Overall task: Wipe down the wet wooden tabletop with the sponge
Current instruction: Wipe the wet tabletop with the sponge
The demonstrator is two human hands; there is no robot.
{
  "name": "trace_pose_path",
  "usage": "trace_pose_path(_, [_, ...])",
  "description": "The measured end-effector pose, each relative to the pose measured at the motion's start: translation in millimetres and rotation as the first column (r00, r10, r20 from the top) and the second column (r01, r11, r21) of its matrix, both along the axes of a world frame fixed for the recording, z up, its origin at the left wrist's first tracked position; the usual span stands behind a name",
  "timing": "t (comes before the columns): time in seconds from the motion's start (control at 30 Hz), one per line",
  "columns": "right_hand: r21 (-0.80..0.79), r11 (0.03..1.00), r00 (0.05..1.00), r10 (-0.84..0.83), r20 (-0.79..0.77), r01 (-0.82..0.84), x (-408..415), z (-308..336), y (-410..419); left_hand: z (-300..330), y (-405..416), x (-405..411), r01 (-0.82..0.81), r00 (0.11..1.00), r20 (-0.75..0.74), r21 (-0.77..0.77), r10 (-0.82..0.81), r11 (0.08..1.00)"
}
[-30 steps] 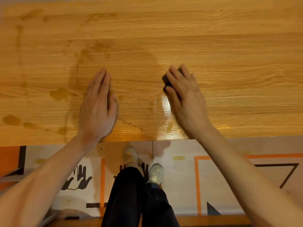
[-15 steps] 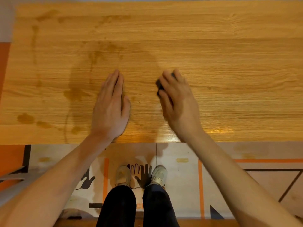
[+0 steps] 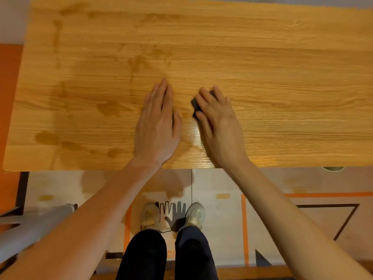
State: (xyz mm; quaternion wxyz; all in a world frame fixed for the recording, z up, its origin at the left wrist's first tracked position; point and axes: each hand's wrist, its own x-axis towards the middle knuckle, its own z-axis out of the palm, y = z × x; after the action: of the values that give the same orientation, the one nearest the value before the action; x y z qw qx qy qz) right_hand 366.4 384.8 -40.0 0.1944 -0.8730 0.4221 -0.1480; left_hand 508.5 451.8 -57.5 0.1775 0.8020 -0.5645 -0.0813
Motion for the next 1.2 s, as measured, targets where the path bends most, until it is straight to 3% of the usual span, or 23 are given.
trace_pose_path(0.13, [0.022, 0.995, 0.995, 0.098, 0.002, -0.098, -43, 6, 66, 0, 2, -1, 0.006, 0.999, -0.044, -0.019, -0.007, 1.0])
trace_pose_path(0.23, [-0.005, 0.995, 0.995, 0.096, -0.024, -0.096, -18, 4, 33, 1, 5, 5, 0.064, 0.995, -0.071, -0.027, -0.066, 0.998])
trace_pose_path(0.37, [-0.014, 1.0, 0.999, -0.029, -0.027, 0.028, 45, -2, -30, 4, 32, 23, 0.092, 0.995, -0.036, -0.007, -0.092, 0.996])
trace_pose_path(0.5, [-0.02, 0.999, 1.0, -0.029, 0.007, 0.029, 20, -4, 10, 2, 51, 33, 0.104, 0.994, 0.034, 0.044, -0.106, 0.994])
trace_pose_path(0.6, [0.005, 0.997, 0.997, 0.077, 0.011, -0.077, -17, 1, 76, 1, 51, 32, 0.096, 0.994, 0.04, 0.043, -0.098, 0.994])
trace_pose_path(0.7, [0.011, 0.986, 0.986, 0.164, -0.02, -0.164, -30, 3, 68, 0, 51, 33, 0.105, 0.993, 0.041, 0.041, -0.106, 0.994])
trace_pose_path(0.8, [0.008, 0.996, 0.996, -0.09, -0.017, 0.09, -42, 1, 23, -1, 49, 35, 0.103, 0.994, 0.036, 0.049, -0.105, 0.993])
trace_pose_path(0.9, [-0.003, 0.893, 0.893, -0.449, 0.013, 0.449, -57, -2, -5, -2, 50, 33, 0.102, 0.994, 0.029, 0.043, -0.103, 0.994])
trace_pose_path(0.97, [-0.028, 0.854, 0.854, -0.519, 0.025, 0.52, -38, -5, 12, -2, 51, 32, 0.097, 0.995, 0.027, 0.044, -0.098, 0.994])
trace_pose_path(1.1, [-0.122, 0.955, 0.963, -0.266, 0.052, 0.271, 27, -12, 86, -2, 49, 36, 0.091, 0.995, 0.04, 0.044, -0.092, 0.995])
trace_pose_path(1.2, [-0.097, 0.989, 0.994, -0.105, 0.044, 0.109, 7, -10, 84, -2, 49, 35, 0.096, 0.995, 0.032, 0.038, -0.097, 0.995])
